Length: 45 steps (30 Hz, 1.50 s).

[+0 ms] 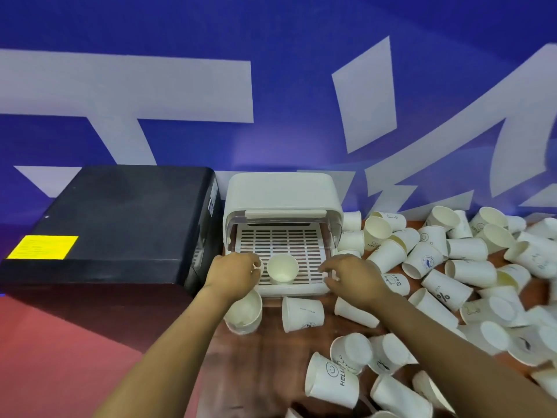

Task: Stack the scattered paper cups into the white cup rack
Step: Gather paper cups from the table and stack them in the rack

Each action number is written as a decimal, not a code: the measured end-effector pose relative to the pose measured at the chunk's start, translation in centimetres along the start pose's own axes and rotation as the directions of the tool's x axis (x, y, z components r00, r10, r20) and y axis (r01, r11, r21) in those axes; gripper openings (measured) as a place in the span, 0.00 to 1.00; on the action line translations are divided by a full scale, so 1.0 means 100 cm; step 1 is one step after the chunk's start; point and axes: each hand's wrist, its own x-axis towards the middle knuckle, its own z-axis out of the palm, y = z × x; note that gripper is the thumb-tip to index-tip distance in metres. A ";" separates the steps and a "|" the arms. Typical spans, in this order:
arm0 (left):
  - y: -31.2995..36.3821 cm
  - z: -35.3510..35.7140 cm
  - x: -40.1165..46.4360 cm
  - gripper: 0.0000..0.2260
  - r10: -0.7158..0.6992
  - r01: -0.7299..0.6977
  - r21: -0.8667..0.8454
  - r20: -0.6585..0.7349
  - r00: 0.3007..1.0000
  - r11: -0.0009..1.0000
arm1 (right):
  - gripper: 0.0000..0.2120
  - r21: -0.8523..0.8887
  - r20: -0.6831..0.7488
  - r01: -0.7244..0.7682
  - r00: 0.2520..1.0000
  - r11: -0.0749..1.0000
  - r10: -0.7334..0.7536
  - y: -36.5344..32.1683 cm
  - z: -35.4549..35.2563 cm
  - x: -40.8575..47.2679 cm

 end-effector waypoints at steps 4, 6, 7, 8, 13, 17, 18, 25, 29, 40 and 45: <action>0.034 -0.011 -0.023 0.14 0.113 -0.126 -0.066 -0.174 0.978 0.990 | 0.12 0.068 0.001 -0.057 0.998 0.996 0.057 0.019 0.001 -0.025; 0.057 -0.003 -0.040 0.13 0.167 -0.188 -0.112 -0.177 0.970 0.976 | 0.12 0.052 0.037 -0.084 0.996 0.995 0.082 0.022 0.011 -0.041; 0.067 0.005 -0.048 0.12 0.189 -0.212 -0.132 -0.165 0.968 0.968 | 0.14 0.032 0.063 -0.088 0.994 0.996 0.086 0.023 0.017 -0.048; 0.076 0.014 -0.054 0.12 0.200 -0.222 -0.155 -0.146 0.969 0.963 | 0.17 0.010 0.090 -0.080 0.993 0.997 0.079 0.022 0.023 -0.055; 0.094 0.056 -0.061 0.17 0.032 -0.001 -0.273 0.109 0.993 0.962 | 0.31 -0.203 0.299 0.067 0.954 0.977 -0.004 0.026 0.048 -0.072; 0.087 0.078 -0.056 0.18 -0.060 0.126 -0.236 0.269 0.961 0.964 | 0.38 -0.336 0.369 0.169 0.929 0.926 -0.036 0.031 0.067 -0.075; 0.085 0.082 -0.056 0.18 -0.073 0.147 -0.228 0.307 0.949 0.962 | 0.38 -0.352 0.365 0.182 0.930 0.918 -0.044 0.032 0.071 -0.075; 0.080 0.105 -0.052 0.19 -0.096 0.216 -0.264 0.403 0.910 0.940 | 0.34 -0.362 0.358 0.194 0.932 0.912 -0.056 0.041 0.090 -0.076; 0.085 0.108 -0.051 0.22 -0.052 0.197 -0.339 0.393 0.918 0.920 | 0.28 -0.319 0.319 0.164 0.946 0.934 -0.057 0.045 0.089 -0.078; 0.093 0.089 -0.062 0.15 0.041 0.052 -0.414 0.213 0.976 0.909 | 0.32 -0.044 0.096 -0.049 0.994 0.998 0.053 0.057 0.036 -0.102; 0.099 0.056 -0.070 0.07 0.092 -0.077 -0.378 0.023 0.995 0.923 | 0.34 -0.025 -0.067 -0.126 0.990 0.992 0.124 0.060 0.016 -0.108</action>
